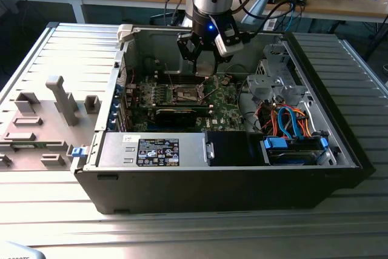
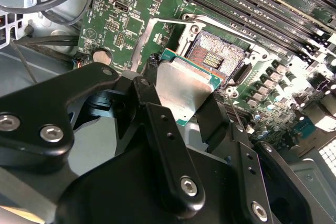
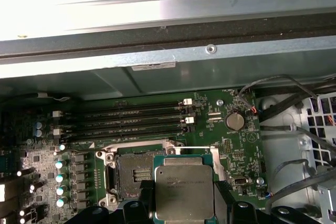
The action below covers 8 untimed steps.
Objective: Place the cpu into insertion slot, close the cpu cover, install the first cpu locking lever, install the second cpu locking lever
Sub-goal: 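Place the cpu into insertion slot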
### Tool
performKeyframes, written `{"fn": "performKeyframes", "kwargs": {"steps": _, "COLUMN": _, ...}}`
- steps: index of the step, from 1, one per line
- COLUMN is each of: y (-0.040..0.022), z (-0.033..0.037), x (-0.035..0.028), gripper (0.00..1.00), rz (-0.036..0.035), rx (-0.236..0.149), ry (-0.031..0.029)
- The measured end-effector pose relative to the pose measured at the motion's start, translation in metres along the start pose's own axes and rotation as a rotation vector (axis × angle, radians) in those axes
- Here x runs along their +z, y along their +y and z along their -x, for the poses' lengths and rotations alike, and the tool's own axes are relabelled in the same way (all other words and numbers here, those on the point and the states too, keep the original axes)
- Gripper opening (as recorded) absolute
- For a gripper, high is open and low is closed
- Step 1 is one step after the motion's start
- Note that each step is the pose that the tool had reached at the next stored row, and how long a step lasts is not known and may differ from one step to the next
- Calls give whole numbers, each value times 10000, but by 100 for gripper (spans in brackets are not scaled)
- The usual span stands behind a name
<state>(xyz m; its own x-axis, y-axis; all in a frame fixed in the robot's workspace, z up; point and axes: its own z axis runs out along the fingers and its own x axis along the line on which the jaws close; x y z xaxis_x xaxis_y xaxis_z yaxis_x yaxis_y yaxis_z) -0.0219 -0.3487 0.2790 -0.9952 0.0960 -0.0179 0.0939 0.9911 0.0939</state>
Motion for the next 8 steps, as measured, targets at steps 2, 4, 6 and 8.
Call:
{"fn": "performKeyframes", "kwargs": {"steps": 2, "y": 0, "z": 0, "x": 0, "gripper": 54, "rz": 0, "rx": 22, "ry": -2}}
{"fn": "performKeyframes", "kwargs": {"steps": 4, "y": 0, "z": 0, "x": 0, "gripper": 54, "rz": -1, "rx": 35, "ry": -3}}
{"fn": "performKeyframes", "kwargs": {"steps": 6, "y": 0, "z": 0, "x": 0, "gripper": 54, "rz": -1, "rx": 54, "ry": -5}}
{"fn": "performKeyframes", "kwargs": {"steps": 8, "y": 0, "z": 0, "x": 1, "gripper": 54, "rz": -1, "rx": 76, "ry": -7}}
